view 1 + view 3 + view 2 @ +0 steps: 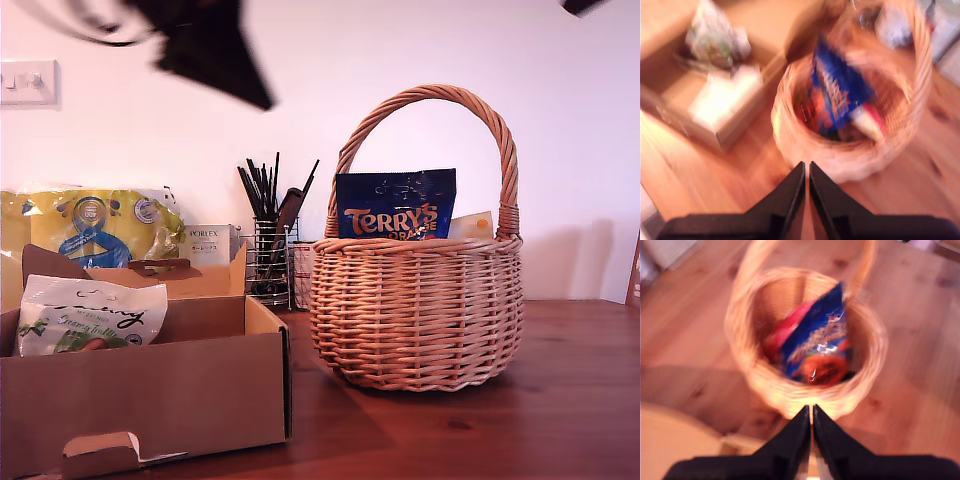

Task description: Move the bags of Easter eggs from the cardboard box on the left into the woven basket on the right side.

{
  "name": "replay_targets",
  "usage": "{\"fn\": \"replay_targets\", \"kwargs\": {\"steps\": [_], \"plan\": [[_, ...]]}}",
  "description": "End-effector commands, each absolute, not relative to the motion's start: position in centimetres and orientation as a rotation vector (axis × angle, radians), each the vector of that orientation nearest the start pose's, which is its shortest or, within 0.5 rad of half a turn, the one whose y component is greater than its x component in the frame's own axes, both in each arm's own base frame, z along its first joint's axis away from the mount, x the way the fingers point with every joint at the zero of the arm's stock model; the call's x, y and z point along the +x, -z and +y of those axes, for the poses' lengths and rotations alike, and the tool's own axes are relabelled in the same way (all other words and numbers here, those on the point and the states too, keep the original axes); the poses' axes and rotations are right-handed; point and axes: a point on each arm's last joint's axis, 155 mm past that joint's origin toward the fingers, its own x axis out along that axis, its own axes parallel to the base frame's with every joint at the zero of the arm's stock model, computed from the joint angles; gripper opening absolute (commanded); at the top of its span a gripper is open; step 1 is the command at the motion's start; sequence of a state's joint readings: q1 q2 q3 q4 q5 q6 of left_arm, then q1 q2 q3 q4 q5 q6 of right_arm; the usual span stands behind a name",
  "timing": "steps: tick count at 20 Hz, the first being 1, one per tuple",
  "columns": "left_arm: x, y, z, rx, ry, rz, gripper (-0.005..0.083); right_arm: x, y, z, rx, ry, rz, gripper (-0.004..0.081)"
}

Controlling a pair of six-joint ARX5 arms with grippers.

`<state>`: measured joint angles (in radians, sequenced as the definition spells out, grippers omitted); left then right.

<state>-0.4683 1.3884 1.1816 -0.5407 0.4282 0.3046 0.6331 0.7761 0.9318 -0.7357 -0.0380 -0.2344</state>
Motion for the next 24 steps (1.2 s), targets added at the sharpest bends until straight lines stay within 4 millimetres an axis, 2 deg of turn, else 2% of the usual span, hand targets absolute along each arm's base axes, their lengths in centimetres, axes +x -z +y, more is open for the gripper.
{"fn": "replay_targets", "kwargs": {"steps": [1, 3, 6, 8, 9, 11, 12, 13, 14, 19, 24], "plan": [[31.4, -19.4, -23.1, 0.279, 0.92, 0.625, -0.0022, 21.8, -23.3, 17.6, -0.348, -0.749, 0.499, -0.0013], [30.5, -18.1, -20.8, 0.284, 0.86, 0.59, -0.0022, 22.0, -22.4, 18.3, -0.317, -0.776, 0.491, -0.0013], [28.7, -15.4, -17.8, 0.376, 0.795, 0.568, -0.0022, 21.9, -19.6, 18.4, -0.298, -0.783, 0.537, -0.0013], [27.7, -13.3, -16.6, 0.489, 0.804, 0.614, -0.0004, 22.0, -19.8, 18.6, -0.279, -0.787, 0.529, -0.0013], [27.4, -12.6, -16.3, 0.522, 0.809, 0.636, 0.0101, 21.8, -20.2, 19.1, -0.266, -0.809, 0.516, -0.0013], [27.9, -11.8, -15.7, 0.581, 0.789, 0.65, 0.0503, 21.7, -20.4, 19.3, -0.259, -0.825, 0.507, -0.0013], [28.3, -11.2, -15.2, 0.611, 0.772, 0.667, 0.0666, 21.7, -20.4, 19.3, -0.26, -0.825, 0.509, -0.0013], [28.5, -10.5, -14.9, 0.63, 0.76, 0.69, 0.0757, 21.7, -20.4, 19.3, -0.26, -0.825, 0.508, -0.0013], [28.6, -9.8, -14.7, 0.683, 0.771, 0.696, 0.0778, 21.7, -20.4, 19.3, -0.26, -0.825, 0.508, -0.0013], [31.0, -7.0, -13.8, 0.872, 0.761, 0.703, 0.0778, 21.7, -20.4, 19.3, -0.26, -0.825, 0.508, -0.0013], [32.3, -4.2, -12.4, 0.911, 0.732, 0.77, 0.0778, 21.6, -20.4, 19.3, -0.26, -0.825, 0.508, -0.0013]]}}
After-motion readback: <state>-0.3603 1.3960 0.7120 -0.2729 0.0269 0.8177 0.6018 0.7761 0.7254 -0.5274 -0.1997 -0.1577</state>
